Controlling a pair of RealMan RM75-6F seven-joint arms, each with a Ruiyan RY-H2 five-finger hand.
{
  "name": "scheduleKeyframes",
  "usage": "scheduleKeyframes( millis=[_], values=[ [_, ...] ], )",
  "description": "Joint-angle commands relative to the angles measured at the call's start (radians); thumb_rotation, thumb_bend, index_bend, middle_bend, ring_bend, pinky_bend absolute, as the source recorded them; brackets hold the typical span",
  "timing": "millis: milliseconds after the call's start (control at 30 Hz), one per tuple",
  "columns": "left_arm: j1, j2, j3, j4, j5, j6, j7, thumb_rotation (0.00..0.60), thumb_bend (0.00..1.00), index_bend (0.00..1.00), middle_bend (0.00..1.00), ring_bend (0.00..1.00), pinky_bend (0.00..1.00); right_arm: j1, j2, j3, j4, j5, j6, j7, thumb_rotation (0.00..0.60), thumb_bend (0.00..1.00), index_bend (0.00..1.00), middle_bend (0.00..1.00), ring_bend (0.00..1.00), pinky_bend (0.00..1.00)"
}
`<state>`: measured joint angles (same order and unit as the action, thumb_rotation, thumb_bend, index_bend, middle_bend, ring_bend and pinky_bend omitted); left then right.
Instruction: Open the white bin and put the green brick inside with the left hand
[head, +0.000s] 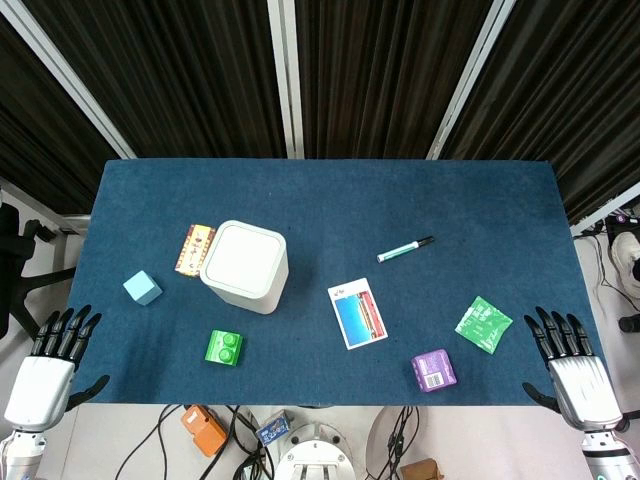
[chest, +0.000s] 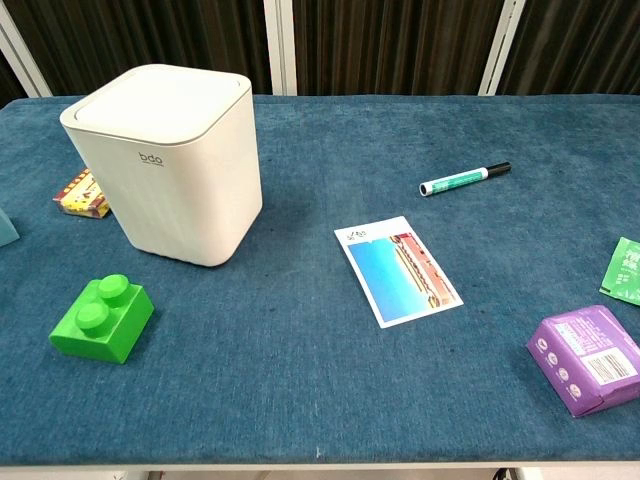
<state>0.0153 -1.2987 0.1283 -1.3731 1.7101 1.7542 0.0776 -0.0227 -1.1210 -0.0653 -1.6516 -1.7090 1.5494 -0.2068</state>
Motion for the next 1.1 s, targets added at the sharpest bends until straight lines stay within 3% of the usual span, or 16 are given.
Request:
scheduleKeyframes(
  millis=[33,267,400,533,700,967,1100],
  values=[
    [0.002,0.001,-0.004,-0.001,0.001,-0.005,-0.002,0.6,0.08,0.0,0.0,0.0,0.0,0.0,0.001,0.0,-0.001,0.0,-0.001,0.0,0.6,0.25,0.0,0.0,0.0,0.0],
    [-0.06,0.011,-0.008,-0.004,0.094,-0.029,-0.09,0.6,0.11,0.0,0.0,0.0,0.0,-0.001,0.001,0.003,-0.002,0.005,0.0,0.001,0.6,0.25,0.0,0.0,0.0,0.0],
    [-0.164,0.052,-0.044,-0.101,0.149,-0.109,-0.098,0.6,0.17,0.0,0.05,0.0,0.01,0.001,-0.002,0.003,-0.004,0.005,-0.006,-0.005,0.6,0.25,0.0,0.0,0.0,0.0],
    [-0.252,0.09,-0.094,-0.242,0.117,-0.246,-0.018,0.6,0.26,0.0,0.12,0.03,0.01,0.002,-0.002,0.004,-0.005,0.006,-0.009,-0.007,0.6,0.25,0.0,0.0,0.0,0.0],
    [-0.314,0.093,-0.14,-0.364,0.024,-0.392,0.123,0.6,0.3,0.04,0.16,0.05,0.01,0.003,0.002,0.006,-0.004,0.012,-0.009,0.002,0.6,0.25,0.0,0.0,0.0,0.0],
    [-0.361,0.039,-0.189,-0.418,-0.078,-0.483,0.294,0.593,0.34,0.07,0.23,0.07,0.01,0.002,0.006,0.003,0.0,0.003,-0.004,0.011,0.6,0.25,0.0,0.0,0.0,0.0],
    [-0.374,0.006,-0.199,-0.417,-0.094,-0.493,0.367,0.532,0.35,0.07,0.27,0.08,0.0,0.0,0.006,0.003,0.002,-0.003,0.003,0.013,0.6,0.25,0.0,0.0,0.0,0.0]
  ],
)
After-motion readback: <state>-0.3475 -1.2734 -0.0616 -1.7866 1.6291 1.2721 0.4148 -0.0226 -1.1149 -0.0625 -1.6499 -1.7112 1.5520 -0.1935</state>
